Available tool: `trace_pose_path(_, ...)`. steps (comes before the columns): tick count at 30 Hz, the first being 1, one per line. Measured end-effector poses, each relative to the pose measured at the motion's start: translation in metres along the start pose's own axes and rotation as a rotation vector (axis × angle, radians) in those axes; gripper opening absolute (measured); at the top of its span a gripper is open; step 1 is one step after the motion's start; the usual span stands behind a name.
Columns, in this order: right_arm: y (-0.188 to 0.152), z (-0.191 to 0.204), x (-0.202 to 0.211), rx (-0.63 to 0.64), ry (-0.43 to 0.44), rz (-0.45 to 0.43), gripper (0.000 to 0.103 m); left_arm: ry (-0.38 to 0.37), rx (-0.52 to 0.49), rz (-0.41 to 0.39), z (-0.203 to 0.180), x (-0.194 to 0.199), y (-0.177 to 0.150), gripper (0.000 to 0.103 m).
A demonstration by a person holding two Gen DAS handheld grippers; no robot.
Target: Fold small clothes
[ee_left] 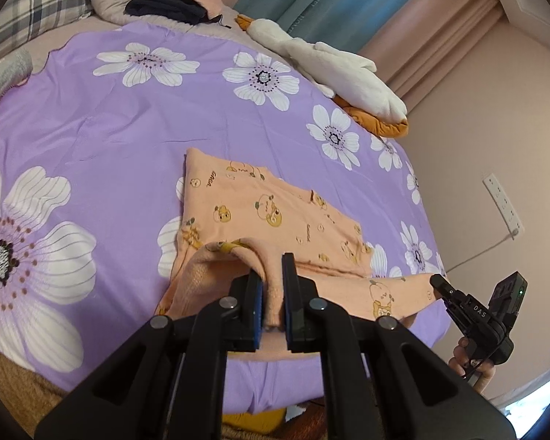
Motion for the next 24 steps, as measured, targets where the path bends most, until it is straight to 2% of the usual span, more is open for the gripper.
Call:
trace_pose_path(9,0.034,0.008,-0.052,-0.033,-0.007,0.020,0.009,0.048,0.046,0.001,0.032,-0.053,0.047,0.008)
trace_pose_path(18,0.047,-0.007,-0.143,-0.110,-0.077,0.168,0.009,0.152,0.086,0.090,0.083,-0.132,0.082,0.009)
trace_pose_path(24,0.043,-0.014,-0.175,-0.113,-0.140,0.223,0.009,0.186,0.119,0.135,0.106,-0.158,0.084,0.009)
Point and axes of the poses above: each gripper's, at about its wrist camera, not at the fingertips, and x roughly against the way its jaws point, z to its left, y to its top, the point moved 4 cm from there along -x, roughly the way its jaws point, and after that the axes turned 12 degrees about -y, right-handed, at the moved point
